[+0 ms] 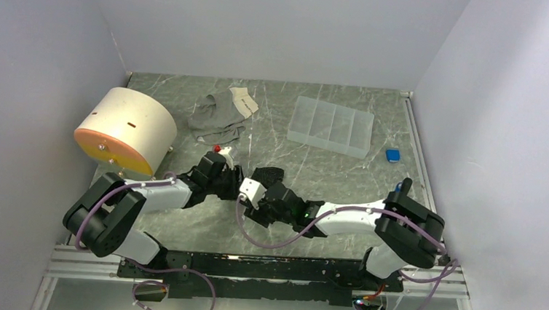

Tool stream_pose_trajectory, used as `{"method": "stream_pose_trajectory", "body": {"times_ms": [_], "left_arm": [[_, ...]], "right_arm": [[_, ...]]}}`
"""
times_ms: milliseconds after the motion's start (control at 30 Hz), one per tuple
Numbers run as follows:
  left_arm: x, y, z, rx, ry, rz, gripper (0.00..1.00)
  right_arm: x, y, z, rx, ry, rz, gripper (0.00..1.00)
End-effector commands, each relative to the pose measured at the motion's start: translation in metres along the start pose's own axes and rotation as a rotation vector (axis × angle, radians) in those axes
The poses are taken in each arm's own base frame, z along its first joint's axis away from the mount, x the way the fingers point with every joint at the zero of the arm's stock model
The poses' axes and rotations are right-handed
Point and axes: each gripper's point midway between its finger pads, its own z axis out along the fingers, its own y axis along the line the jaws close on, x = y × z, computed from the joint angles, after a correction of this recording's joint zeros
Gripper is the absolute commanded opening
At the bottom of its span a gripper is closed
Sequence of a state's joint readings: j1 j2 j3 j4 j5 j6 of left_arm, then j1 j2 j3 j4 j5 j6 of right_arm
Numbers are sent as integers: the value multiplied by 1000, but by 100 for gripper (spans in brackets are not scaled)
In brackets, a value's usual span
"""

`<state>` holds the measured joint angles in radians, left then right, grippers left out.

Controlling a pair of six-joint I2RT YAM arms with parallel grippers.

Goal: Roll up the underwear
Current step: Roll the underwear to the center of the board.

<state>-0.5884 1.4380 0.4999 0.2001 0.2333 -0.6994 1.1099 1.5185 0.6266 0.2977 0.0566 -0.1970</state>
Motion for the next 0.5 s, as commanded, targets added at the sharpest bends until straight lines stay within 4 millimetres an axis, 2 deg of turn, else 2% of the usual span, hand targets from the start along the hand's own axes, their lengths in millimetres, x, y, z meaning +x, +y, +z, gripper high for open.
{"method": "stream_pose_trajectory", "body": {"times_ms": [0, 100, 167, 267, 467], "left_arm": [[36, 36, -3, -142, 119, 0, 50], [36, 34, -3, -133, 120, -5, 50], [37, 32, -3, -125, 124, -13, 49], [38, 30, -4, -115, 120, -34, 50], [31, 19, -7, -67, 96, -75, 56]], "right_arm": [[-19, -6, 9, 44, -69, -78, 59], [-9, -7, 16, 67, -62, -72, 58], [2, -12, 18, 113, -36, -70, 54], [18, -16, 17, 156, -6, -23, 37], [34, 2, 12, 82, 10, 72, 8]]}}
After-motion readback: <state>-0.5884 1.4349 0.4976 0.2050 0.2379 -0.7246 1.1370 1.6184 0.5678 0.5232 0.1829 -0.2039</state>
